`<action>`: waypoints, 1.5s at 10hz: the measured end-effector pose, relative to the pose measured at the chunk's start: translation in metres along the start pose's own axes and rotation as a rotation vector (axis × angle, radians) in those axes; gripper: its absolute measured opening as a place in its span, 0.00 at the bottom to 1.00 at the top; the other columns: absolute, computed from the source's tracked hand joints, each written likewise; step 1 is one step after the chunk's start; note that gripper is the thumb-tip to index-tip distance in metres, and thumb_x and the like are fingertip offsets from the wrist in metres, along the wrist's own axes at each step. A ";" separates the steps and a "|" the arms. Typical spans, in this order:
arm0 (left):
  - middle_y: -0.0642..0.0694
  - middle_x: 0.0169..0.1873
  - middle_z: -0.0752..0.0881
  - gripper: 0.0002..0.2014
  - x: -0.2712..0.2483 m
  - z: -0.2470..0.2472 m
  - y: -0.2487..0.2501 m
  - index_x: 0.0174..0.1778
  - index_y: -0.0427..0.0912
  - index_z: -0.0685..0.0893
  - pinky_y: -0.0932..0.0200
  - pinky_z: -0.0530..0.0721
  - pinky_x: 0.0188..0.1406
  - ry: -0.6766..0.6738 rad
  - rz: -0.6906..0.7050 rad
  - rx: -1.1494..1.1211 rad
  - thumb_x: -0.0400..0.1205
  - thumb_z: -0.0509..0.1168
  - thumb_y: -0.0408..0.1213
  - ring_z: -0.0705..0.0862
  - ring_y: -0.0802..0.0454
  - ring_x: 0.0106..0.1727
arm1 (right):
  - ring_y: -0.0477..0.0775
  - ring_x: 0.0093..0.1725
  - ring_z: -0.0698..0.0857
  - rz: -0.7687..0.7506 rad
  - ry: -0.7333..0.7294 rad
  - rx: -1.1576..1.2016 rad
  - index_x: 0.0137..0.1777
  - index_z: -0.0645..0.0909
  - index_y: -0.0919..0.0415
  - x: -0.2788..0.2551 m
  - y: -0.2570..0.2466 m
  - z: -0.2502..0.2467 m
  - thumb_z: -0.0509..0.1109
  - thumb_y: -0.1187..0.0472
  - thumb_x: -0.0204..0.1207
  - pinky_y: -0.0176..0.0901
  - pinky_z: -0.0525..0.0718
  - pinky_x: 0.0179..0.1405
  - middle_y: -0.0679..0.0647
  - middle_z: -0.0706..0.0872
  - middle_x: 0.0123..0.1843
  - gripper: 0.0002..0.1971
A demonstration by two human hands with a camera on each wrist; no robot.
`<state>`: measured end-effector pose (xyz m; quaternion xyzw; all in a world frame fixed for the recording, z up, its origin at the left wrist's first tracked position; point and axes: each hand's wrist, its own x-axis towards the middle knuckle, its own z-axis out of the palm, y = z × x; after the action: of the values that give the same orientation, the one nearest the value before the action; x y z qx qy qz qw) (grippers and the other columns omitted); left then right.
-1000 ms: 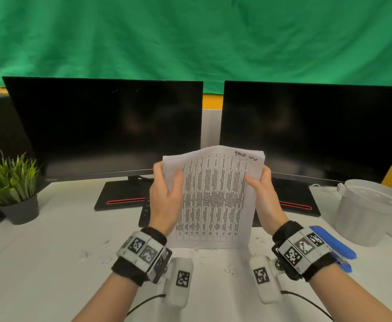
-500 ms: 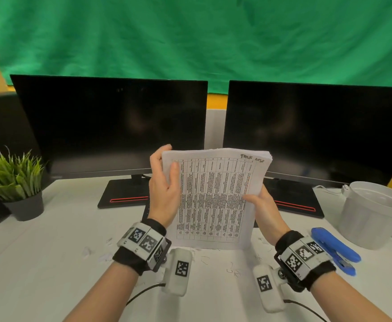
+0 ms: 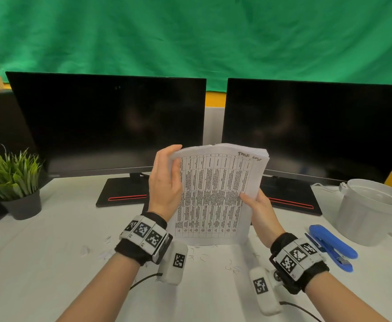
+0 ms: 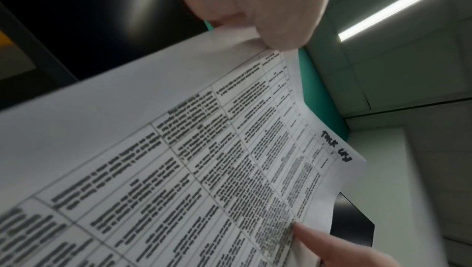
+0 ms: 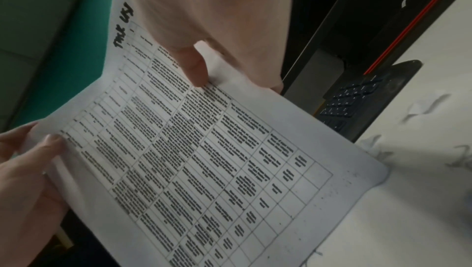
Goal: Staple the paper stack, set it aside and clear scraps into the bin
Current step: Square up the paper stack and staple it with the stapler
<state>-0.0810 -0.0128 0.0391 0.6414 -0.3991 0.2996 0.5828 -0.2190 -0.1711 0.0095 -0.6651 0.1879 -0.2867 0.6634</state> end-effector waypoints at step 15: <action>0.30 0.69 0.78 0.19 -0.040 0.084 -0.091 0.71 0.25 0.73 0.51 0.76 0.60 -0.704 -1.150 0.325 0.87 0.51 0.29 0.78 0.35 0.70 | 0.63 0.69 0.74 0.559 0.273 -1.646 0.69 0.70 0.56 0.011 0.031 -0.141 0.57 0.54 0.78 0.59 0.74 0.65 0.59 0.74 0.69 0.20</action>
<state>-0.0296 -0.0890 -0.0525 0.8892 -0.1112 -0.2271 0.3814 -0.2953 -0.2885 -0.0265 -0.8218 0.5685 0.0357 -0.0089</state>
